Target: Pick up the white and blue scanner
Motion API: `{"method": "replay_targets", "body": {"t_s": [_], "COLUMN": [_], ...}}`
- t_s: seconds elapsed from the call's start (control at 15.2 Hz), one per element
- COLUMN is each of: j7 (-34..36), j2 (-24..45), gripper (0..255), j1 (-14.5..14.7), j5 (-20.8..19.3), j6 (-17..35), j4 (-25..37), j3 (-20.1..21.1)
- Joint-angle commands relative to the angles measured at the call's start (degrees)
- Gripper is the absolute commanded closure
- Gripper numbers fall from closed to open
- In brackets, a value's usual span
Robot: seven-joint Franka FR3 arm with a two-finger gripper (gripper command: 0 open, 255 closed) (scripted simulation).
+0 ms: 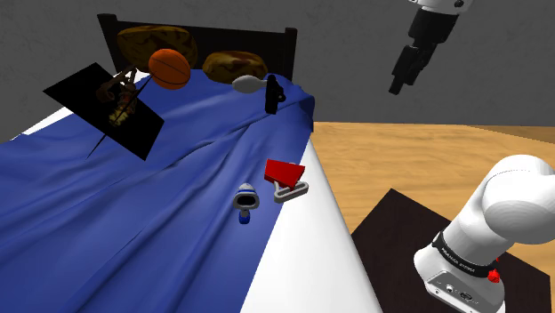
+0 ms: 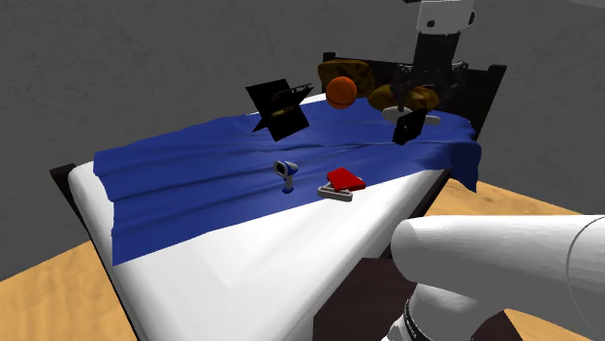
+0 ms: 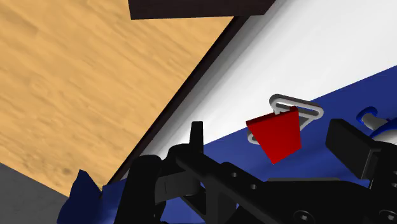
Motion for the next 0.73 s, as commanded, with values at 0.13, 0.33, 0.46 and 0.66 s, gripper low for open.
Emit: {"method": "replay_targets", "body": {"t_s": [0.13, 0.33, 0.46, 0.66], "j7": [3.25, 7.97, 11.02, 15.48], "j2": [0.74, 2.47, 4.03, 7.02], "gripper": [0, 0, 0, 0], "j1": [0.16, 0.44, 0.67, 1.05], "j5": [2.12, 5.28, 7.34, 10.27], "j6": [2.53, 6.59, 9.47, 14.03], "j4": [-1.98, -4.41, -5.67, -6.98], "j3": [1.64, 4.20, 5.95, 8.60]}}
